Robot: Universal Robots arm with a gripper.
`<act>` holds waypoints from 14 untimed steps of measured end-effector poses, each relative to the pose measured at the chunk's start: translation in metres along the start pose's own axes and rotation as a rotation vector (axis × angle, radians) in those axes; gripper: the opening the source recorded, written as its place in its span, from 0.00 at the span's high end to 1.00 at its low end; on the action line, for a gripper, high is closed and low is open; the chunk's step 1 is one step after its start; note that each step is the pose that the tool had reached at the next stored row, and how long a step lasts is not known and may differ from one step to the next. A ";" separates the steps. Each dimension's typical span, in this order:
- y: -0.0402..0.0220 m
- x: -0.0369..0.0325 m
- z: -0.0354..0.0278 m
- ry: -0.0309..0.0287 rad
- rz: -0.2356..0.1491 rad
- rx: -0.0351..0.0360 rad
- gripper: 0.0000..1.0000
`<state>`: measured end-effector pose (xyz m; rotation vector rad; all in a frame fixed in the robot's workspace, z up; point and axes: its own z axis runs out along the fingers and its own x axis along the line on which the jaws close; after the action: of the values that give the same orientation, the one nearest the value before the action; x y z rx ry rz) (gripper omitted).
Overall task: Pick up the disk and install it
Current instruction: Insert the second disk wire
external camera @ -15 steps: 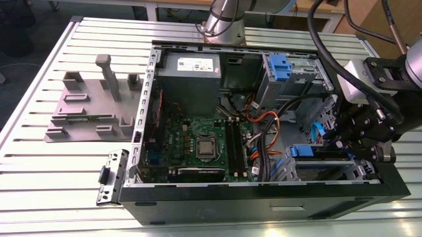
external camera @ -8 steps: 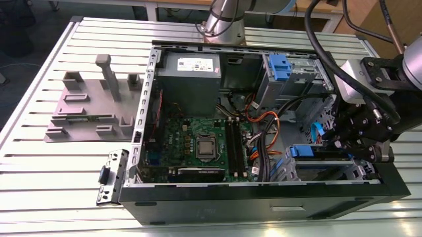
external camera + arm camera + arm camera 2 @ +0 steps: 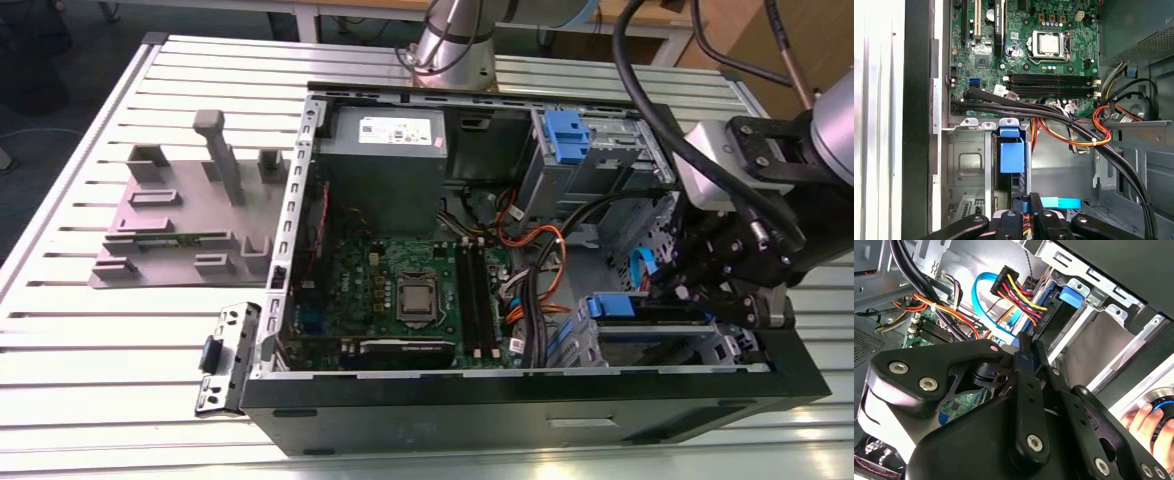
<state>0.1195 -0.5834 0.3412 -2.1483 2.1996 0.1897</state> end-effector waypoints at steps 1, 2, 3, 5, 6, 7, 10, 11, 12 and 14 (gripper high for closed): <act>0.0000 0.0001 0.0004 0.0000 0.000 0.0000 0.80; -0.0001 0.0002 0.0008 0.0001 0.000 0.0000 0.80; -0.0005 0.0002 0.0011 0.0001 0.000 0.0000 0.80; -0.0014 0.0003 0.0018 0.0002 0.000 0.0000 0.80; -0.0019 0.0003 0.0022 0.0001 0.000 0.0000 0.80; -0.0025 0.0003 0.0026 0.0001 0.000 0.0000 0.80; -0.0036 0.0004 0.0034 0.0003 0.000 0.0000 0.80; -0.0038 0.0005 0.0037 0.0003 0.000 0.0000 0.80; -0.0040 0.0005 0.0040 0.0004 0.000 0.0000 0.80; -0.0043 0.0005 0.0045 0.0012 0.000 0.0001 0.80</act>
<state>0.1236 -0.5834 0.3365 -2.1488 2.2003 0.1885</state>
